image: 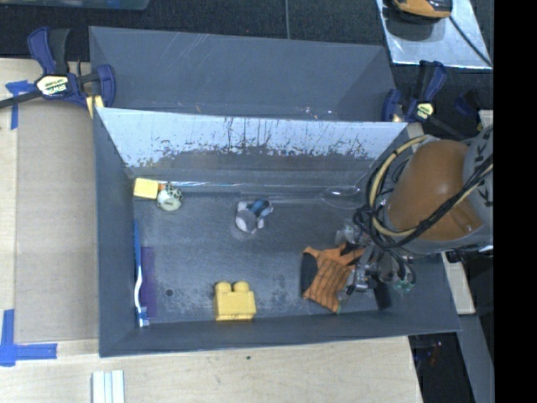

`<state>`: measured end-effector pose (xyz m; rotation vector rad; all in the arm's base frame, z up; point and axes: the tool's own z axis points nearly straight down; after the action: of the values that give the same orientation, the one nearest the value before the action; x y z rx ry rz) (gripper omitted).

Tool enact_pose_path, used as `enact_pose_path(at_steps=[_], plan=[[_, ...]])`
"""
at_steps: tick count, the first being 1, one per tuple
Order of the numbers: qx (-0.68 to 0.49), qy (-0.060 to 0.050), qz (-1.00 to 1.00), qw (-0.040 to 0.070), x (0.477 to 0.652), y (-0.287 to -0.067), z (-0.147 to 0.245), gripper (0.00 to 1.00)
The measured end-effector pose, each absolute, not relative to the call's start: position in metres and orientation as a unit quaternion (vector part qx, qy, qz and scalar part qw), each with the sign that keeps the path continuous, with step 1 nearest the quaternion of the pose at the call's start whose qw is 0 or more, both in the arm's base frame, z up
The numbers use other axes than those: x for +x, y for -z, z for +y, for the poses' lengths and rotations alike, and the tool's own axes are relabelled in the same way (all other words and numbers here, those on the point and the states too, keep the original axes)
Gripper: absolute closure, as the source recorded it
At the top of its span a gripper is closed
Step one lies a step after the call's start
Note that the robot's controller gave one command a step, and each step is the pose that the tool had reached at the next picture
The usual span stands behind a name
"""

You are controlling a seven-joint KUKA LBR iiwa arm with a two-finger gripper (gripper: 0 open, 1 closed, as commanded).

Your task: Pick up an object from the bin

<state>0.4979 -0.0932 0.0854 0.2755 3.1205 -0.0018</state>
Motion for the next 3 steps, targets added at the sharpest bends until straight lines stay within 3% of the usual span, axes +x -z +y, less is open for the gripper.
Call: enact_pose_path(at_steps=[1, 3], plan=[[0.083, 0.001, 0.997, 0.004, 0.4873, -0.0717, -0.0906, 0.00], [0.098, 0.001, 0.995, 0.005, 0.4921, -0.0696, -0.0914, 0.00]])
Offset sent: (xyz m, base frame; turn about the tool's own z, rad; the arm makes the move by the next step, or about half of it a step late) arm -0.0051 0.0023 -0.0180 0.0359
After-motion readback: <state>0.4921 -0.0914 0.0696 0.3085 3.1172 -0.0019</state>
